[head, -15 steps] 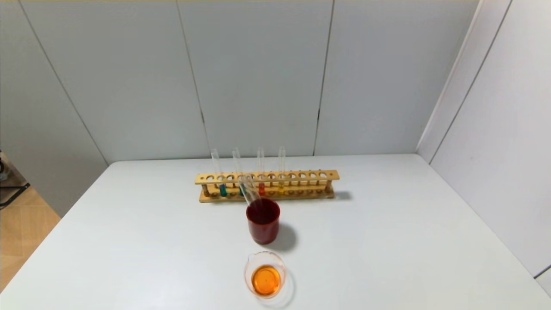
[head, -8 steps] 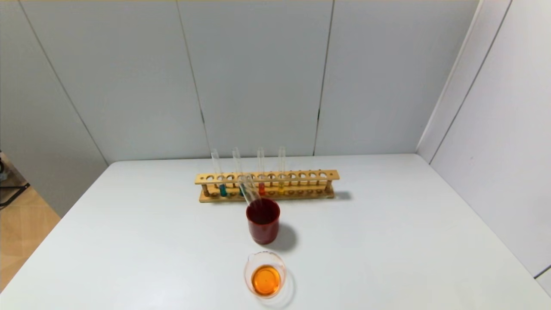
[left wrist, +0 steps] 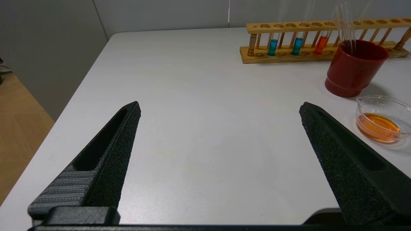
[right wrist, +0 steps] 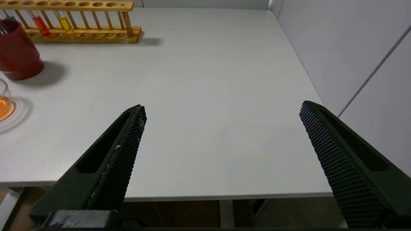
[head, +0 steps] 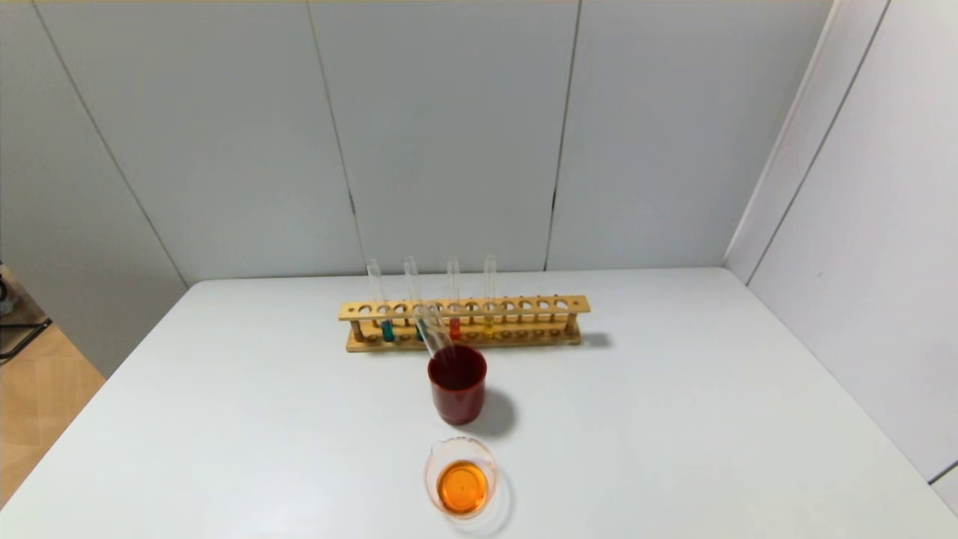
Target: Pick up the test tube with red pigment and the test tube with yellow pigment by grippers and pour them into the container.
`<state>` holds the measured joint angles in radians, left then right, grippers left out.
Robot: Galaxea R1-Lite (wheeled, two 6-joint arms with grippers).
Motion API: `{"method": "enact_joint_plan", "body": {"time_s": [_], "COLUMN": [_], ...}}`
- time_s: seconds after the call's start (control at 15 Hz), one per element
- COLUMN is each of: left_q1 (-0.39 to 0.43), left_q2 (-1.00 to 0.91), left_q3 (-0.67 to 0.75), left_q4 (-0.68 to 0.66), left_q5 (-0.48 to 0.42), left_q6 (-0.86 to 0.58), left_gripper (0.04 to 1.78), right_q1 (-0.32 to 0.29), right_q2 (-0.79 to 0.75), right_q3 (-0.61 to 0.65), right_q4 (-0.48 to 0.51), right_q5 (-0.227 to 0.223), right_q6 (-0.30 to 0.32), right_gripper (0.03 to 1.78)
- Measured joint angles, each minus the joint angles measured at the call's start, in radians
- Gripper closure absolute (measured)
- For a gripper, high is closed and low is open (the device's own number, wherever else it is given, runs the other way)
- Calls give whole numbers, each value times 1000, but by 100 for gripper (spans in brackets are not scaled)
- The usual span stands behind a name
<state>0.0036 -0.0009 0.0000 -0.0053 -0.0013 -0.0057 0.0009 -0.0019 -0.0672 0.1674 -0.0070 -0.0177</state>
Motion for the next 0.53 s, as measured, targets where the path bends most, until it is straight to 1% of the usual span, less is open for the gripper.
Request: {"method": "enact_joint_plan", "body": {"time_s": [0.53], "left_q1": [-1], "left_q2": [0], "left_q3": [0], "left_q4": [0], "left_q5": [0], "left_q6": [0], "left_gripper": [7], "right_q1": [0], "right_q2": [0], "right_q3": [-1], "right_q4": [0], "right_q5": [-3], "right_q6": [12], "right_gripper": [7]}}
